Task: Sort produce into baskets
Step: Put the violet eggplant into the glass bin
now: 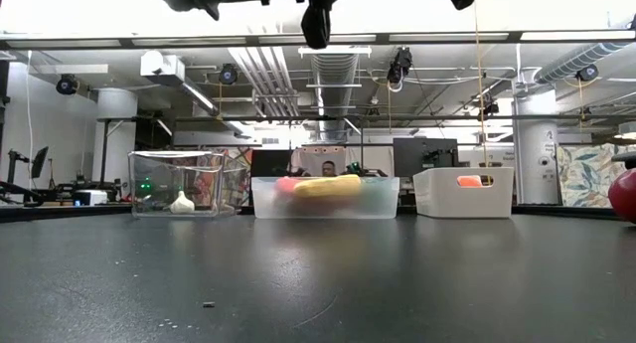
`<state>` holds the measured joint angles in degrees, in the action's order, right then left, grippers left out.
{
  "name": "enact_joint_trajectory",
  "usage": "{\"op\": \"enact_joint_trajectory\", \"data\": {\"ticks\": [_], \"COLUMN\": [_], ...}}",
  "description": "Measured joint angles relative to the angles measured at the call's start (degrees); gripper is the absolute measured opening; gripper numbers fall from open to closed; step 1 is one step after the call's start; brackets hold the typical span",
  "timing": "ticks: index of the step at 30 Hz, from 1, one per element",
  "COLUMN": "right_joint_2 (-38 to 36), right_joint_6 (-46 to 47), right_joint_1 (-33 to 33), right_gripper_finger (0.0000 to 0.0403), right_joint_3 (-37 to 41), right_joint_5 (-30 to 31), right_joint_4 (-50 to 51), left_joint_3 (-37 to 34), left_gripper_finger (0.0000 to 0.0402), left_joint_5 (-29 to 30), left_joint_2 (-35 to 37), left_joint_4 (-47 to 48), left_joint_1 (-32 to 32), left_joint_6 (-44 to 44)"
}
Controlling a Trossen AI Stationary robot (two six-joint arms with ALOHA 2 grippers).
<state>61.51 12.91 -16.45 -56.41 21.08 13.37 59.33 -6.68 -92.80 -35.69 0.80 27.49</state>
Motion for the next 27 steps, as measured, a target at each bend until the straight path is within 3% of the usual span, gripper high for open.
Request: {"op": "enact_joint_trajectory", "data": {"ticks": [8, 12, 17, 22, 25, 27], "right_joint_2": [0.11, 0.11, 0.11, 0.15, 0.16, 0.16], "right_joint_6": [2.07, 2.67, 4.04, 5.68, 5.64, 5.6], "right_joint_1": [0.0, -0.02, -0.02, -0.02, -0.02, -0.02], "right_gripper_finger": [0.0189, 0.0194, 0.0194, 0.0196, 0.0196, 0.0196], "right_joint_3": [-5.06, -6.54, -6.86, -6.21, -6.18, -6.18], "right_joint_5": [5.04, 6.03, 6.05, 6.01, 6.03, 6.13], "right_joint_4": [9.8, 11.79, 12.4, 12.93, 12.91, 12.85], "left_joint_3": [0.0, 0.07, 0.07, 0.07, -0.15, -0.31], "left_gripper_finger": [0.0022, 0.0022, 0.0022, 0.0022, 0.0022, 0.0022], "left_joint_5": [-0.46, 0.09, 10.32, 24.95, 26.68, 24.02], "left_joint_2": [4.89, 10.36, 19.57, 27.21, 28.43, 27.84], "left_joint_4": [14.7, 31.44, 59.57, 74.75, 77.3, 77.12], "left_joint_1": [-2.82, -6.48, -13.68, -22.39, -29.09, -33.73], "left_joint_6": [-0.58, -1.51, -0.77, 2.2, -1.81, -3.88]}}
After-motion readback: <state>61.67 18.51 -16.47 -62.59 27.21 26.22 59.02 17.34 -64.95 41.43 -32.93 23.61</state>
